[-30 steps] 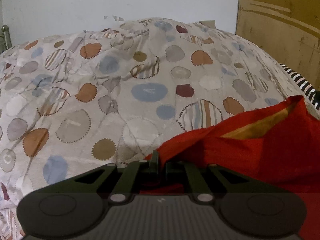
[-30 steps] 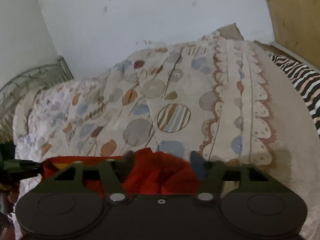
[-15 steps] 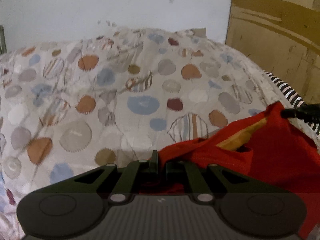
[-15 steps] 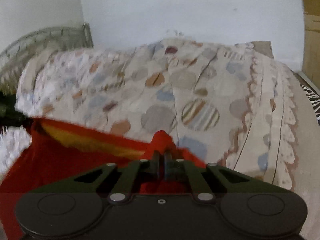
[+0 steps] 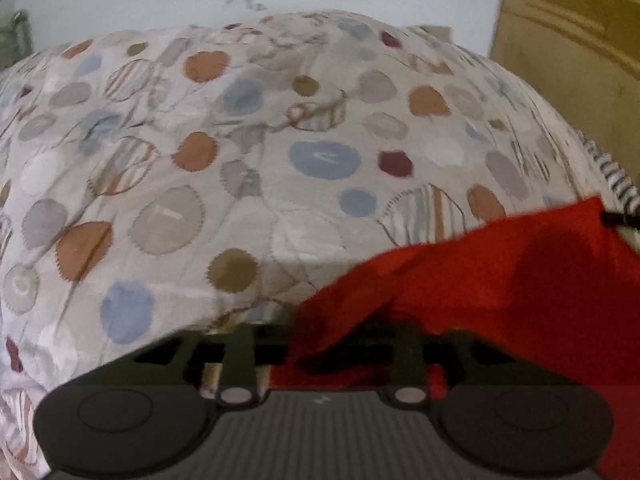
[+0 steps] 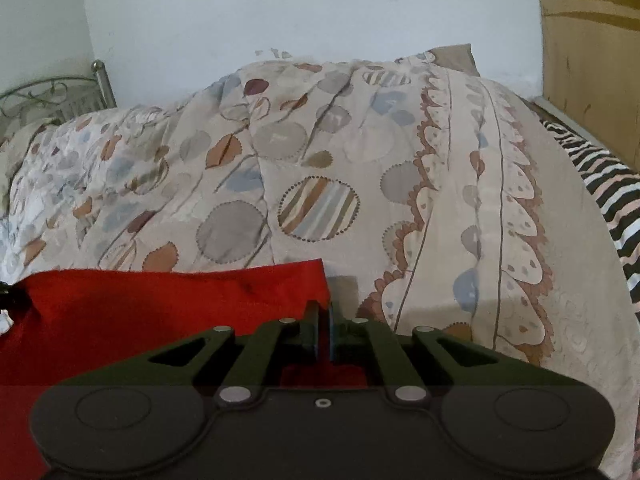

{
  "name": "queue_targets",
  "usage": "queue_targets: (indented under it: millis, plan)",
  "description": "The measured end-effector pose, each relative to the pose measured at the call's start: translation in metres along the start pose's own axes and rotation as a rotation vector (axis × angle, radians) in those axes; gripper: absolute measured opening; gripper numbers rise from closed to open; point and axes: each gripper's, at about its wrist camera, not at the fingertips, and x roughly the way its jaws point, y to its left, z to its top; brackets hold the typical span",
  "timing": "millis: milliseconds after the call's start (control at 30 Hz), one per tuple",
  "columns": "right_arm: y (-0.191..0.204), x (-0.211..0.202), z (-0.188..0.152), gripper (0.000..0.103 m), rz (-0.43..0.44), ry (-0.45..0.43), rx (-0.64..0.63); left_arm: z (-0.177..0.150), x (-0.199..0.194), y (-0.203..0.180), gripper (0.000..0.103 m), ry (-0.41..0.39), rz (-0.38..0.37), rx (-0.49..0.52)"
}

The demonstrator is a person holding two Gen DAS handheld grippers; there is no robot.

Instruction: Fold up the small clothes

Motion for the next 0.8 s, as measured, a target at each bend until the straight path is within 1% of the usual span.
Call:
queue_targets:
  millis: [33,67,100,133,167,200,233,267,300,333,400,467,600,667,700,733,767,800]
  plan:
    - [0.000,-0.003,0.001,0.020,-0.009,-0.006,0.004,0.000,-0.004,0.003,0.074,-0.014,0.017,-0.004]
    - [-0.001,-0.008,0.002,0.026,-0.025,-0.016,0.010,0.000,-0.010,0.005,0.082,-0.028,0.042,-0.008]
    - [-0.003,-0.014,0.002,0.030,-0.031,-0.025,0.014,-0.002,-0.016,0.007,0.094,-0.047,0.062,-0.013]
    - [-0.003,-0.021,0.002,0.034,-0.032,-0.037,0.014,-0.005,-0.022,0.008,0.100,-0.068,0.072,-0.021]
    - [-0.003,-0.030,0.001,0.038,-0.032,-0.050,0.012,-0.007,-0.027,0.010,0.102,-0.082,0.075,-0.030]
    - [-0.003,-0.038,-0.001,0.048,-0.036,-0.058,0.012,-0.011,-0.033,0.012,0.102,-0.097,0.070,-0.046]
    - [-0.002,-0.047,-0.003,0.062,-0.037,-0.066,0.015,-0.016,-0.039,0.014,0.102,-0.094,0.056,-0.062]
    - [0.000,-0.056,-0.007,0.069,-0.037,-0.073,0.022,-0.023,-0.047,0.016,0.103,-0.111,0.040,-0.086]
    - [0.002,-0.067,-0.013,0.080,-0.036,-0.087,0.032,-0.030,-0.053,0.018,0.103,-0.126,0.025,-0.105]
    - [0.006,-0.080,-0.022,0.088,-0.028,-0.110,0.044,-0.037,-0.058,0.020,0.103,-0.139,0.010,-0.120]
    - [0.014,-0.099,-0.042,0.094,-0.002,-0.131,0.053,-0.051,-0.065,0.025,0.103,-0.155,-0.016,-0.145]
    - [0.026,-0.111,-0.063,0.094,0.003,-0.123,0.025,-0.058,-0.066,0.026,0.103,-0.144,-0.031,-0.140]
    - [0.051,-0.114,-0.089,0.096,-0.054,-0.097,-0.099,-0.058,-0.059,0.017,0.103,-0.138,-0.054,-0.117]
    - [0.056,-0.109,-0.096,0.095,-0.070,-0.094,-0.119,-0.059,-0.053,0.007,0.103,-0.153,-0.038,-0.094]
    - [0.057,-0.107,-0.100,0.092,-0.092,-0.093,-0.124,-0.059,-0.049,0.003,0.103,-0.159,-0.004,-0.083]
    - [0.059,-0.104,-0.103,0.087,-0.131,-0.092,-0.122,-0.060,-0.044,-0.002,0.102,-0.157,0.067,-0.077]
    - [0.057,-0.102,-0.106,0.087,-0.159,-0.088,-0.110,-0.060,-0.039,-0.004,0.102,-0.142,0.140,-0.073]
    - [0.054,-0.100,-0.110,0.087,-0.163,-0.086,-0.084,-0.060,-0.031,-0.006,0.100,-0.112,0.233,-0.074]
